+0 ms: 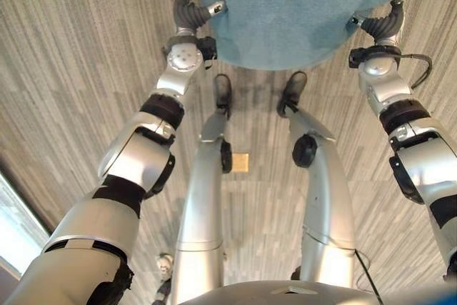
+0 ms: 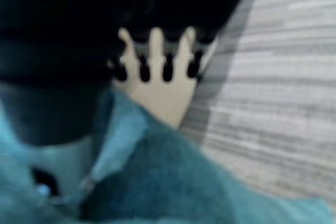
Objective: Pick up all the scattered cushions and arrange them neatly on the sofa.
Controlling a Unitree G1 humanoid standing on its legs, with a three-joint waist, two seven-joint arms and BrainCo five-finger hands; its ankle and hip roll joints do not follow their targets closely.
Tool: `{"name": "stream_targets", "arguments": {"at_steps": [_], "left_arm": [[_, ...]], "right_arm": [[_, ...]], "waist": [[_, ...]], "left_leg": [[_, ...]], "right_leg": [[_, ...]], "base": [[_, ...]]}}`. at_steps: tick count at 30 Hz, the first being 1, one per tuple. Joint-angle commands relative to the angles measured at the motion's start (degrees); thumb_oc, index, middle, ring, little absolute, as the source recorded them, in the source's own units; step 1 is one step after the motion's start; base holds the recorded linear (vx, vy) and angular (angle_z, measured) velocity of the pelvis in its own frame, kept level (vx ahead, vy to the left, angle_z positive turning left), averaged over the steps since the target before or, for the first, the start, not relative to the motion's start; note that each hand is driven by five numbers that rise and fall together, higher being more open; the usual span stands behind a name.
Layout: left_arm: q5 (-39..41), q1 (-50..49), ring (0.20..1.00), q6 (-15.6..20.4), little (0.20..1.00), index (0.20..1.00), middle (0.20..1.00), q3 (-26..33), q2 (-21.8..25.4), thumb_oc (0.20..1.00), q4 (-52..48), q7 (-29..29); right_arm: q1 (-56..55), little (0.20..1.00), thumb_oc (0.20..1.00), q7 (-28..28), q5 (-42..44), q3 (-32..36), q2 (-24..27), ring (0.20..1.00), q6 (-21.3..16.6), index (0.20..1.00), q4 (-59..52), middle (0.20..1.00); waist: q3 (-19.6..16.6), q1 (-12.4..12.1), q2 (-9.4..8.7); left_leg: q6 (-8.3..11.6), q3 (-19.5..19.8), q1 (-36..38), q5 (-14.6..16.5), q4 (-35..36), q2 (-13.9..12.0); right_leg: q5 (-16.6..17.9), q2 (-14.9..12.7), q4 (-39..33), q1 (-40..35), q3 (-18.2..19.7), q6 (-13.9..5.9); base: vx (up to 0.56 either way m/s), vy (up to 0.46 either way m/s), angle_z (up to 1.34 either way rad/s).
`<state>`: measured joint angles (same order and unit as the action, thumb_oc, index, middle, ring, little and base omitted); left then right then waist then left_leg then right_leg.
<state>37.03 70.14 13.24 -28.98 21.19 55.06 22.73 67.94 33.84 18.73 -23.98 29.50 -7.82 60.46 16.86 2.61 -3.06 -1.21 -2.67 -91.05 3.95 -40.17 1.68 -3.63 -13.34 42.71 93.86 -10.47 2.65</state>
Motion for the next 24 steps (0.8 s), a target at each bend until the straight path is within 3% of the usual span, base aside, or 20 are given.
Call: {"name": "stream_targets", "arguments": {"at_steps": [1,5,6,7,8,9,17,18,20,21,24], "left_arm": [[-0.6,2.2,1.000,3.9,1.000,1.000,1.000,0.0,-4.0,1.000,-1.8,-1.1],[0.2,2.6,1.000,4.4,1.000,1.000,1.000,0.3,-4.7,1.000,-3.0,-0.9],[0.4,2.7,0.736,4.5,0.736,0.736,0.736,0.3,-4.6,0.736,-3.3,-1.0],[1.1,2.9,0.200,5.0,0.200,0.200,0.200,0.6,-4.9,0.200,-3.6,-1.4],[1.2,2.9,0.200,5.0,0.200,0.200,0.200,0.6,-4.9,0.200,-3.6,-1.4],[1.9,2.0,0.200,5.5,0.200,0.200,0.200,1.5,-4.9,0.200,-4.8,-1.3],[2.0,-2.6,0.200,6.5,0.200,0.200,0.200,4.2,-4.8,0.200,-8.3,-2.0],[1.2,-4.4,0.200,6.5,0.200,0.200,0.200,4.4,-5.1,0.200,-9.8,-2.3],[0.9,-5.4,0.200,6.5,0.200,0.200,0.200,4.5,-5.2,0.200,-10.5,-2.4],[0.0,-7.8,0.200,6.8,0.200,0.200,0.200,5.0,-5.1,0.200,-12.5,-2.7],[-1.1,-11.9,0.200,6.7,0.200,0.200,0.200,5.4,-5.7,0.200,-15.4,-3.2]], "right_arm": [[5.6,1.000,1.000,-1.1,2.2,-4.4,-4.9,1.000,-2.5,1.000,0.0,1.000],[6.6,1.000,1.000,-2.3,3.6,-5.1,-7.3,1.000,-3.8,1.000,-2.6,1.000],[6.9,0.724,0.724,-2.7,3.9,-5.3,-7.7,0.724,-4.2,0.724,-3.3,0.724],[7.3,0.357,0.357,-4.2,5.5,-5.4,-8.8,0.357,-5.1,0.357,-4.7,0.357],[7.3,0.244,0.244,-4.2,5.5,-5.4,-8.8,0.244,-5.1,0.244,-4.7,0.244],[7.0,0.200,0.200,-4.9,6.1,-5.4,-10.1,0.200,-5.7,0.200,-6.4,0.200],[4.5,0.200,0.200,-5.4,0.5,-5.0,-10.0,0.200,-5.5,0.200,-11.1,0.200],[2.8,0.200,0.200,-5.3,-0.8,-4.2,-9.3,0.200,-5.4,0.200,-12.4,0.200],[1.9,0.200,0.200,-5.2,-1.3,-3.5,-9.0,0.200,-5.4,0.200,-13.2,0.200],[-0.8,0.200,0.200,-5.7,-2.1,-2.3,-8.5,0.200,-5.5,0.200,-15.2,0.200],[-5.6,0.200,0.200,-6.1,-3.0,-0.2,-8.0,0.200,-5.8,0.200,-18.8,0.200]], "waist": [[-1.8,1.5,2.98],[-2.1,1.2,3.31],[-2.2,1.2,3.30],[-2.4,1.1,3.28],[-2.4,1.1,3.27],[-3.0,1.2,3.33],[-4.8,1.1,3.34],[-4.3,1.0,3.23],[-4.4,1.2,3.39],[-3.8,1.2,3.33],[-4.2,1.4,3.50]], "left_leg": [[-2.42,0.6,2.0,4.9,1.8,1.0],[-2.20,0.8,2.0,4.6,2.2,1.2],[-2.21,0.8,2.0,4.5,2.5,1.3],[-2.00,0.8,2.1,4.0,3.2,1.2],[-1.99,0.8,2.2,4.0,3.3,1.3],[-1.84,1.1,2.2,3.7,3.8,1.4],[-0.69,1.2,7.6,1.9,8.1,1.5],[-0.14,1.4,12.2,1.5,11.0,1.4],[-0.06,1.6,13.1,0.9,11.8,1.5],[0.55,2.3,17.6,0.3,14.9,1.4],[1.27,3.2,22.0,-1.0,17.8,1.4]], "right_leg": [[-5.5,3.5,-1.6,-3.9,2.8,-3.87],[-5.3,3.8,-1.9,-3.9,2.6,-3.85],[-5.1,3.8,-2.1,-3.9,2.6,-3.88],[-5.0,4.0,-2.4,-3.9,2.6,-4.00],[-4.9,4.0,-2.5,-3.9,2.6,-4.00],[-4.8,4.1,-2.6,-3.9,2.6,-4.06],[-3.8,4.6,-5.7,-9.1,1.2,-3.99],[-3.4,4.9,-8.1,-13.5,0.8,-4.42],[-3.0,4.7,-8.7,-14.5,0.2,-4.19],[-2.8,5.1,-11.2,-18.7,0.0,-4.33],[-2.5,5.1,-14.0,-23.5,-1.1,-3.79]], "base": [[0.00,0.000,0.00],[0.00,0.000,0.00],[0.00,0.000,0.00],[0.00,0.000,0.00],[-0.01,-0.034,0.02],[-0.01,-0.028,0.03],[-0.05,-0.025,0.05],[-0.09,-0.039,0.05],[-0.09,-0.039,0.07],[-0.06,-0.023,0.06],[-0.08,-0.058,0.06]]}}
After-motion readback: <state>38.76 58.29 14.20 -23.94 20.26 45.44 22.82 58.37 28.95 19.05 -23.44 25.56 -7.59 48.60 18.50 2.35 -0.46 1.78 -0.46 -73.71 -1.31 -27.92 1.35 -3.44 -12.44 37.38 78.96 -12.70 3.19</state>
